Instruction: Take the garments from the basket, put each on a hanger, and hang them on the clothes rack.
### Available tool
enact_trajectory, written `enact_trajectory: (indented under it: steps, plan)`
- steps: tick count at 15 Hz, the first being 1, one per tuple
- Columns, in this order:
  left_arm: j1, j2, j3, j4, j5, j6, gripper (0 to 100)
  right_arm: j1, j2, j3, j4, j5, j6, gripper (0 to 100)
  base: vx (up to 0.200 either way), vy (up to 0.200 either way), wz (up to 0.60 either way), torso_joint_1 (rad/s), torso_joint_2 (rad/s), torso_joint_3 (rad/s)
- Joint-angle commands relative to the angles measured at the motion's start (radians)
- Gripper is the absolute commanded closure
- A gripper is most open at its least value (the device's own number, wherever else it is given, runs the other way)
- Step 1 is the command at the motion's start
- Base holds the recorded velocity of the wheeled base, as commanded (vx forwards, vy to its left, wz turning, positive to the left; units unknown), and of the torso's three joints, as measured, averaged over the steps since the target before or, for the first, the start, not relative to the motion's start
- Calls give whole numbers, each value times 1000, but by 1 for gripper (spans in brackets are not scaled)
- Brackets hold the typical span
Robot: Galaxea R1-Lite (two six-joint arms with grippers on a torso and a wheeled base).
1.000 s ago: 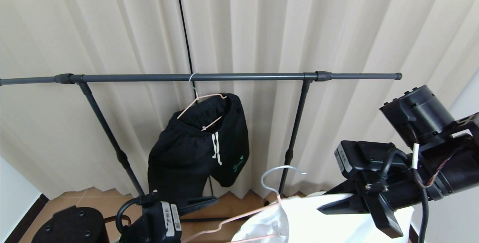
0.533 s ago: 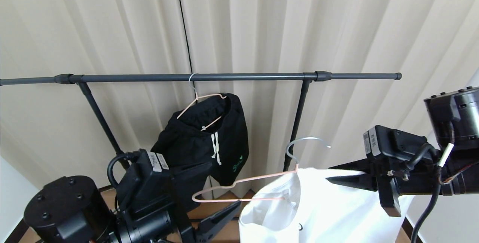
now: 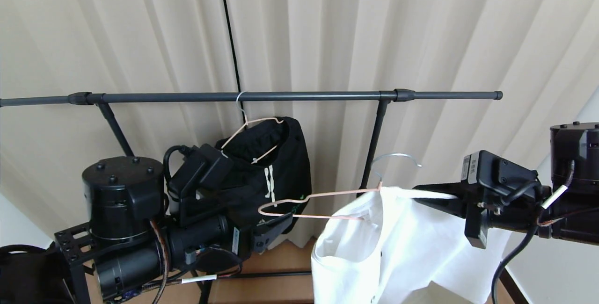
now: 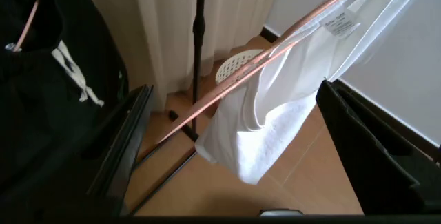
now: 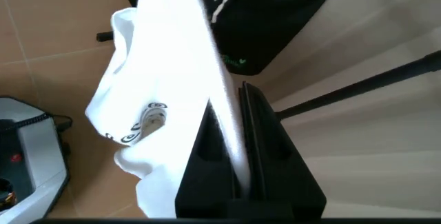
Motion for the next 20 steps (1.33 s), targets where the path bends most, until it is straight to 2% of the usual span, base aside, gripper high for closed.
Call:
enact_trajectory:
  steps: [1,4,7,12,13,14,17,20]
  plan:
    - [-7,-44,-56,68,10,3,0,-4,30,1,-29,-10,29,100,0,0,0,0,0,0]
    - [-58,-38,-53,149,102,8,0,-3,41,-22,-50,-19,113,100,0,0,0,0,0,0]
    - [-114,-25,-39,226,146,0,0,-1,46,-39,-52,-30,123,100,0,0,0,0,0,0]
    - [-223,100,-56,229,220,-43,0,2,35,-27,-78,-34,138,100,0,0,0,0,0,0]
    - [-249,162,-85,229,254,-81,0,3,20,-24,-76,-34,138,100,0,0,0,0,0,0]
    - [-252,174,-94,229,261,-97,0,5,16,-20,-76,-34,138,100,0,0,0,0,0,0]
    - [-265,275,-183,230,341,-203,0,32,-7,-7,-76,-34,138,100,0,0,0,0,0,0]
    - [-269,326,-229,232,366,-236,0,51,-16,6,-76,-34,138,100,0,0,0,0,0,0]
